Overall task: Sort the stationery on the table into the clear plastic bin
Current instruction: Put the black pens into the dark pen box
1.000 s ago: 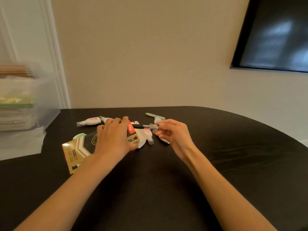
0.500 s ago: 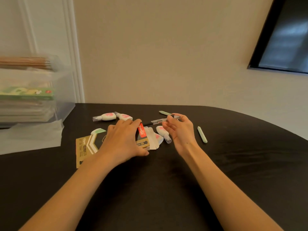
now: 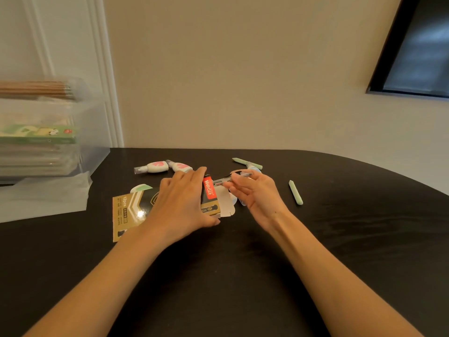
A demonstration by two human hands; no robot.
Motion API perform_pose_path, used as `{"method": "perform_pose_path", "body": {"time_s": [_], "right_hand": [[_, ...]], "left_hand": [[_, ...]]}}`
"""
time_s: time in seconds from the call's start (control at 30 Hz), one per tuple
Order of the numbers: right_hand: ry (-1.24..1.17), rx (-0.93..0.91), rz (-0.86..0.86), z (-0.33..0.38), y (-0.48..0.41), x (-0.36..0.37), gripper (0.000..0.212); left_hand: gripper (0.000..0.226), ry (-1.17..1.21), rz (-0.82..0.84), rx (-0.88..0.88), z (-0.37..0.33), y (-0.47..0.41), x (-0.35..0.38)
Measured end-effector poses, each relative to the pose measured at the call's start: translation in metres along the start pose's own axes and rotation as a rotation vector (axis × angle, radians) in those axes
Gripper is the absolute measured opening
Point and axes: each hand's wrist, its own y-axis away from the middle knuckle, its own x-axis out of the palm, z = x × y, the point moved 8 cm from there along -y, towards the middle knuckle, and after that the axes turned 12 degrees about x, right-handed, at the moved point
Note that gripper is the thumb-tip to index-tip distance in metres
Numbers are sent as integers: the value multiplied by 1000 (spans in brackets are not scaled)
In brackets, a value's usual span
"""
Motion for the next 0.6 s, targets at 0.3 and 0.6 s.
{"method": "perform_pose_path", "body": {"time_s": [0.3,0.6], "right_hand": [[13,-3,66,-1,4,12,16],[225,-56,20,4,8,6,7]], "left_hand": [[109,39,-64,-6,-3,1,-2],[109,38,-65,-3,-4,3,-1]]}}
